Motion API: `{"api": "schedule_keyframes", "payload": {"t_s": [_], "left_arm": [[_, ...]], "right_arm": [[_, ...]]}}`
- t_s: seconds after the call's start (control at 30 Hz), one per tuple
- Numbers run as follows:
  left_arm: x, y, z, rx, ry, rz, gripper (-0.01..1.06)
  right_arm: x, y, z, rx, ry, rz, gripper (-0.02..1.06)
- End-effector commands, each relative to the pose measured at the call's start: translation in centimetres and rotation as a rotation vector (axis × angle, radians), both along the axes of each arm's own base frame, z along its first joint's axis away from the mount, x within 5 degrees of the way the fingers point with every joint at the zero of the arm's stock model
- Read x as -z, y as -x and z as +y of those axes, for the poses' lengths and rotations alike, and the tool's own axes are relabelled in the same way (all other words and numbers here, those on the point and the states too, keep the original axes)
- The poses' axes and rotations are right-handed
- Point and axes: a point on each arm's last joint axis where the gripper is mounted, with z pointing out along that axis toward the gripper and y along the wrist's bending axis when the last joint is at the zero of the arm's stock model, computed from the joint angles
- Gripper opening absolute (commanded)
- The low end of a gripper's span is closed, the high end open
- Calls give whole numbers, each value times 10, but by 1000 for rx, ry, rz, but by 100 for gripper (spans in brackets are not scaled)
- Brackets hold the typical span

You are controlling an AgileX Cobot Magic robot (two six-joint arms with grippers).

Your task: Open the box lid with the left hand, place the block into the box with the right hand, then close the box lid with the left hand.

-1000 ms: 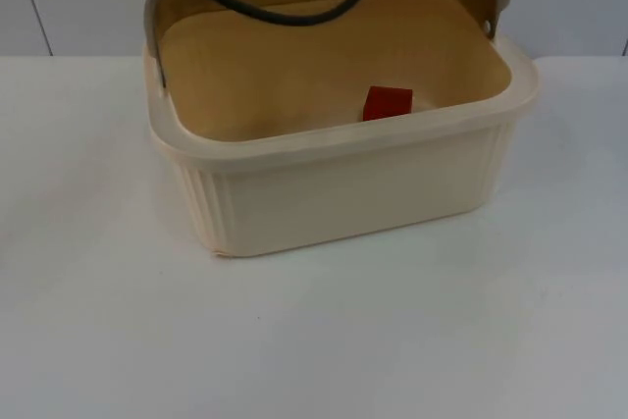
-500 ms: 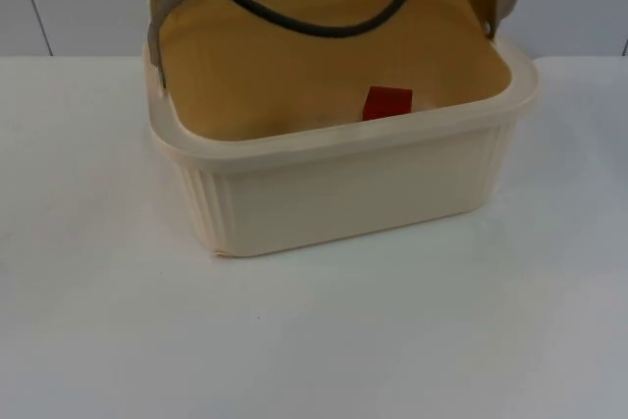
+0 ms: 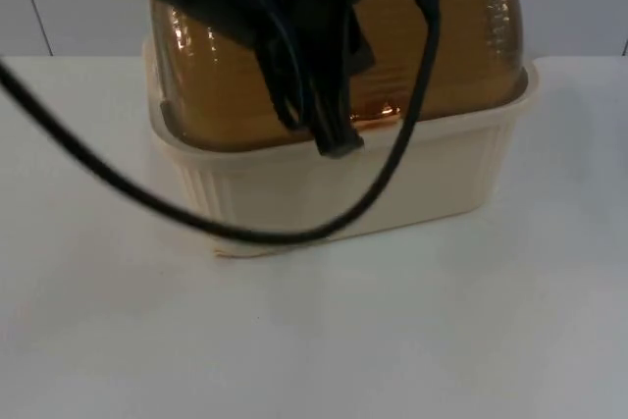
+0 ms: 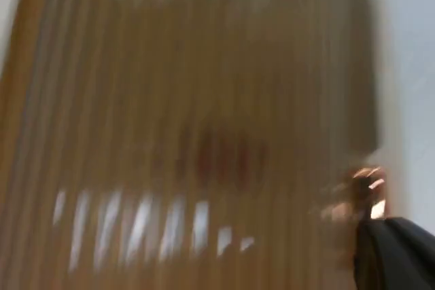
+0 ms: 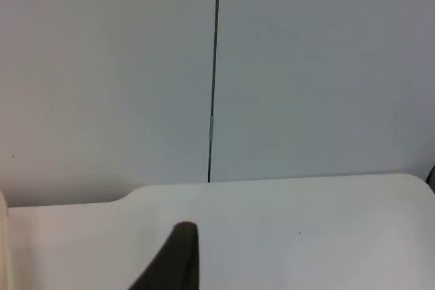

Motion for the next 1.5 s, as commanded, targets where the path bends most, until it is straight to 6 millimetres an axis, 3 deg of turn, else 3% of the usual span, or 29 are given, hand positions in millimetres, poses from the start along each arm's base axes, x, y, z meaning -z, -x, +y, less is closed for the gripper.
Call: {"api": "schedule_keyframes", "payload": {"t_s": [0.0,0.27,0.4,0.47,0.6,0.63,0.73,0.77,0.9,1.13,1.3,1.47], "left_arm": [[-2,14,-3,5,87,-65,0],[-28,26,-8,-143,450,-119,0],[-69,37,3,-276,794,-29,0],[-78,41,8,-284,823,-19,0],[-131,56,39,-299,885,-23,0],[-131,56,39,-299,885,-23,0],[-175,39,84,-439,917,1,0],[-175,39,84,-439,917,1,0],[-202,18,141,-617,903,-41,0],[-208,7,192,-733,900,29,0],[-193,3,215,-803,886,143,0],[-191,2,232,-861,834,96,0]], "right_arm": [[-2,2,0,-2,12,-16,105],[-9,12,1,-1,19,-47,105],[-12,18,1,4,36,-59,105],[-13,19,1,4,37,-63,105],[-15,23,1,4,38,-75,105],[-15,23,1,4,38,-75,105],[-15,23,1,4,38,-75,105],[-15,23,1,4,38,-75,105],[-15,23,1,4,38,-77,105],[-16,23,2,3,30,-94,105],[-17,22,2,5,21,-100,105],[-17,22,2,5,21,-100,105]]}}
